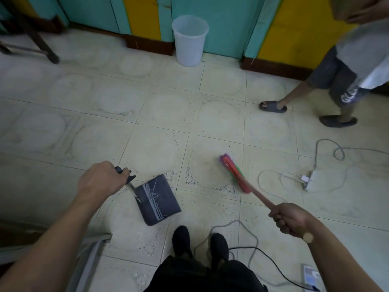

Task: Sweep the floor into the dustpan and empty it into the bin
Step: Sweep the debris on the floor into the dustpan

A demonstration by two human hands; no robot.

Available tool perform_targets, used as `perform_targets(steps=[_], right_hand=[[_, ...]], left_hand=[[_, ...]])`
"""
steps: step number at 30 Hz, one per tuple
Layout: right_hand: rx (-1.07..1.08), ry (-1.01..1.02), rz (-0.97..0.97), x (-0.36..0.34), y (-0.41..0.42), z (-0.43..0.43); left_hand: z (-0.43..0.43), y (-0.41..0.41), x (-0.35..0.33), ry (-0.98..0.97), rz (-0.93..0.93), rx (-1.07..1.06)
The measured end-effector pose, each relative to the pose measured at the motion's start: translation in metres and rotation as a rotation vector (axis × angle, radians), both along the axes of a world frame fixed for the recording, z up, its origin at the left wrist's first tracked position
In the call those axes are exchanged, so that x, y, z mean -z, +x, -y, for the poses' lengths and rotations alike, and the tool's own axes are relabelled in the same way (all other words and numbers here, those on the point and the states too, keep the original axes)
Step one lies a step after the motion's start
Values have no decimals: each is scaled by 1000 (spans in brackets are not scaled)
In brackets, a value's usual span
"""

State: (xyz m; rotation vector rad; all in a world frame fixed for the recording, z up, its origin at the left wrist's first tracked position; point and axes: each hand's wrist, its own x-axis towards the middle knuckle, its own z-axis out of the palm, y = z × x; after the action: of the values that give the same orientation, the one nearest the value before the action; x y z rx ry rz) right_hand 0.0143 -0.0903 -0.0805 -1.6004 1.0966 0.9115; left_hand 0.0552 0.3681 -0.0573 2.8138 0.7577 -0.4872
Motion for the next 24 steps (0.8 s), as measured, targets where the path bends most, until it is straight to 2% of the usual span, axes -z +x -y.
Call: perform_targets(steps=[11,17,24], right_hand=[[67,167,-32,4,-18,27],[138,176,-23,-2,-50,81],[243,80,2,-24,-110,160]], left_hand=[[3,-54,-8,44,-7,-36],[55,-66,-2,70,3,66],[140,-53,15,145,57,286]])
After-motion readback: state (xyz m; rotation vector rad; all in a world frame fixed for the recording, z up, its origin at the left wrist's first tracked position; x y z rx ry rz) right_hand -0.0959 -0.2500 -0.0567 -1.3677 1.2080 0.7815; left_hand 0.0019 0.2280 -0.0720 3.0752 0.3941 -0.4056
